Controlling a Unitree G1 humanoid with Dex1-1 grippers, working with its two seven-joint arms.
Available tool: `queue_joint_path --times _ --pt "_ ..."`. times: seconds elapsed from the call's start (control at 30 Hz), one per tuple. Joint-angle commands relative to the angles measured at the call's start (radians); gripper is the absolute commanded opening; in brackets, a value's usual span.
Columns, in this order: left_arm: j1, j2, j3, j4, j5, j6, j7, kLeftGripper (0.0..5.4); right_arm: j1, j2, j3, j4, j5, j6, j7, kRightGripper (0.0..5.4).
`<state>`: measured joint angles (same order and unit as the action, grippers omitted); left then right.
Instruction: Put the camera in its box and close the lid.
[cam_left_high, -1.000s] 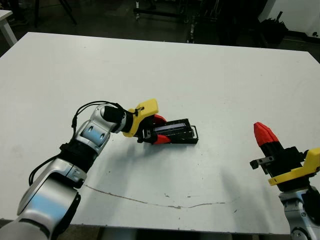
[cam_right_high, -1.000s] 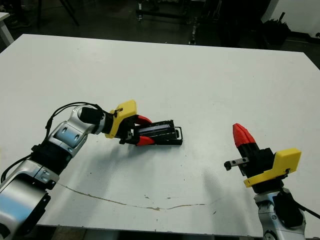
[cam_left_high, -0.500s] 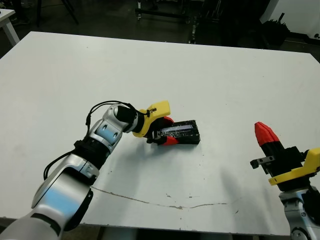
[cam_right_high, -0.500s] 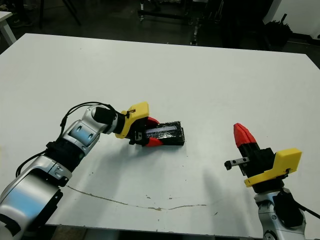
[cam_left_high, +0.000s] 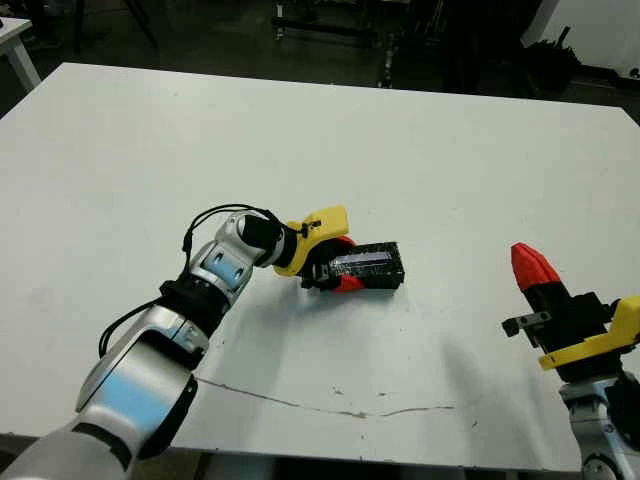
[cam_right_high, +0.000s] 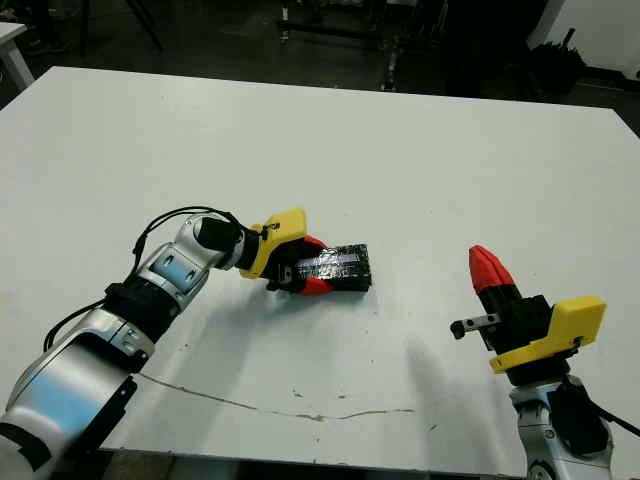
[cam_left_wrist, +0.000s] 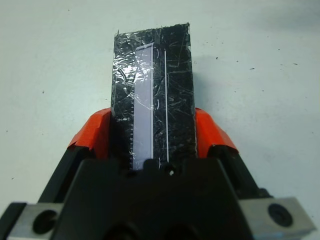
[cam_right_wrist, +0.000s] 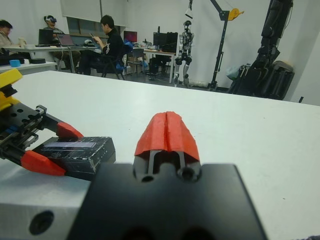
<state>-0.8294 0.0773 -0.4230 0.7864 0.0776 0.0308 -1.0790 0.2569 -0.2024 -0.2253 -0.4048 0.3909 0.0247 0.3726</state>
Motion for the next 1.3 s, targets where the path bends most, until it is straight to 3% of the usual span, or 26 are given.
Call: queue_joint_path --times 0.03,0.33,0.77,0.9,1.3 --pt "0.053 -0.162 -0.090 0.082 0.037 -0.019 -0.009 3.12 0.007 -0.013 -0.014 0.000 0.015 0.005 0.003 0.00" --pt "0.013 -0.212 -0.061 0.153 0.036 0.075 0.048 3.14 0.015 -0.011 -0.010 -0.004 0.005 0.001 -0.004 0.00" --pt "0.021 -0.212 -0.096 0.138 0.095 -0.017 0.102 4.94 0.016 -0.009 -0.008 0.000 0.003 -0.007 0.000 0.00" --pt "0.020 -0.214 -0.091 0.140 0.086 -0.008 0.090 5.39 0.020 -0.007 -0.006 -0.002 0.002 -0.008 -0.001 0.00" --pt "0.016 -0.233 -0.052 0.137 0.031 0.020 0.058 5.39 0.020 -0.007 -0.008 0.001 0.016 -0.004 0.007 0.00"
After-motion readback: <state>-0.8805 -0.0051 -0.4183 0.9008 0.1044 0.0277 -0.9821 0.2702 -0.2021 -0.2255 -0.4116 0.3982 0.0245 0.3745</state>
